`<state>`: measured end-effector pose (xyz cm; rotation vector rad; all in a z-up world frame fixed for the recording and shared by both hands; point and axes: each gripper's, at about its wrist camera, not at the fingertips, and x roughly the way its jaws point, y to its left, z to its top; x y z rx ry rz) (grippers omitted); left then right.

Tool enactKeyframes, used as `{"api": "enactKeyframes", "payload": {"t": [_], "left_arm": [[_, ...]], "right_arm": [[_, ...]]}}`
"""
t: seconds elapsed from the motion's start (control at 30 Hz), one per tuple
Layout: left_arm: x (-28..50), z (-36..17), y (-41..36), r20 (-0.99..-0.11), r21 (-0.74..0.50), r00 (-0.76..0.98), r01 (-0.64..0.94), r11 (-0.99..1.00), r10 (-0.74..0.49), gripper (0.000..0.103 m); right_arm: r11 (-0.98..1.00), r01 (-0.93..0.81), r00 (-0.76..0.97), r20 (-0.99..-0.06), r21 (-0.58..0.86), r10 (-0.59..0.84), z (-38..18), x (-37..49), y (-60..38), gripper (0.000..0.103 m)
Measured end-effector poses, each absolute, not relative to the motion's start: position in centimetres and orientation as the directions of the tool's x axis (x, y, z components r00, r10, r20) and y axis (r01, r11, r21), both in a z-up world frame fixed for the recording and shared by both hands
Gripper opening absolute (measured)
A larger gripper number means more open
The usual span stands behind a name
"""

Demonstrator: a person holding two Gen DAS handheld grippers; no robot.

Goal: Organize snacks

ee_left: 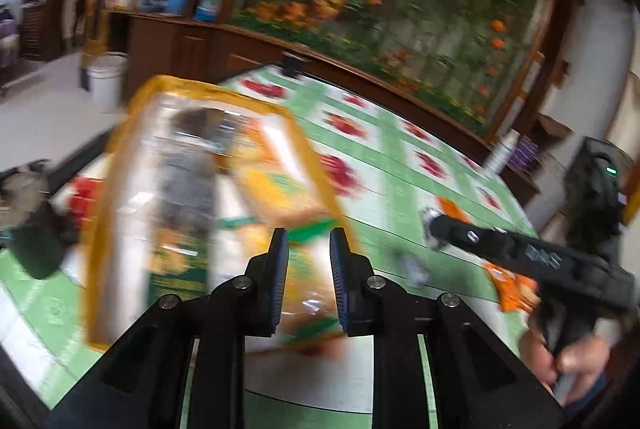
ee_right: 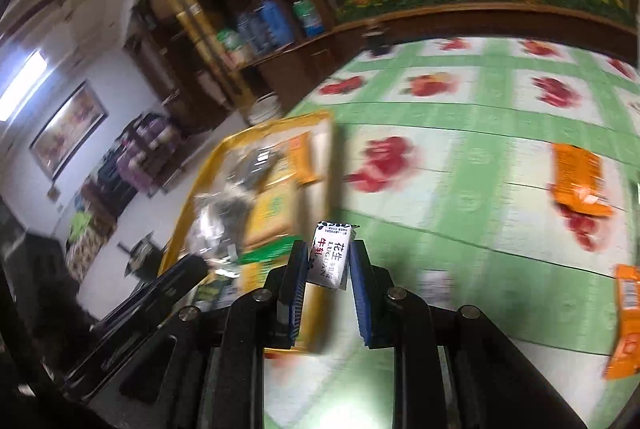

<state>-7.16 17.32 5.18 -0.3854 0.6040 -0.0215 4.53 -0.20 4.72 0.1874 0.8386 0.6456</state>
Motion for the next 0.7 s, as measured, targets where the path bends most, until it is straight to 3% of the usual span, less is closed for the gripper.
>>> {"api": "enactKeyframes", "payload": {"t": [0.2, 0.33, 0.47, 0.57, 0.7], "left_arm": [[-4.5, 5.7, 9.2, -0.624, -0.317, 0.731, 0.086, 0.945, -0.276, 0.018], [-0.9, 3.6, 6.7, -0.737, -0.305, 0.628, 0.023, 0.952, -0.252, 0.018], [1.5, 1.9, 5.4, -0.788, -0.279, 0.577, -0.019, 0.960, -0.217, 0.018], [2.0, 1.5, 4.7, -0.792, -0.250, 0.582, -0.036, 0.967, -0.183, 0.025], [2.5, 1.6, 3.5, -0.788, -0.182, 0.602, -0.028, 0.983, -0.129, 0.022]], "right_arm": [[0.850, -0.351, 0.595, -0.607, 0.393, 0.527, 6.0, 5.3, -7.4, 0.022], [0.861, -0.312, 0.619, -0.601, 0.402, 0.505, 6.0, 5.4, -10.6, 0.022], [0.839, -0.313, 0.599, -0.593, 0.444, 0.538, 6.0, 5.7, -11.3, 0.022], [0.826, -0.325, 0.589, -0.585, 0.460, 0.557, 6.2, 5.5, -11.1, 0.022], [0.819, -0.328, 0.582, -0.582, 0.471, 0.568, 6.1, 5.3, -11.0, 0.022]]}}
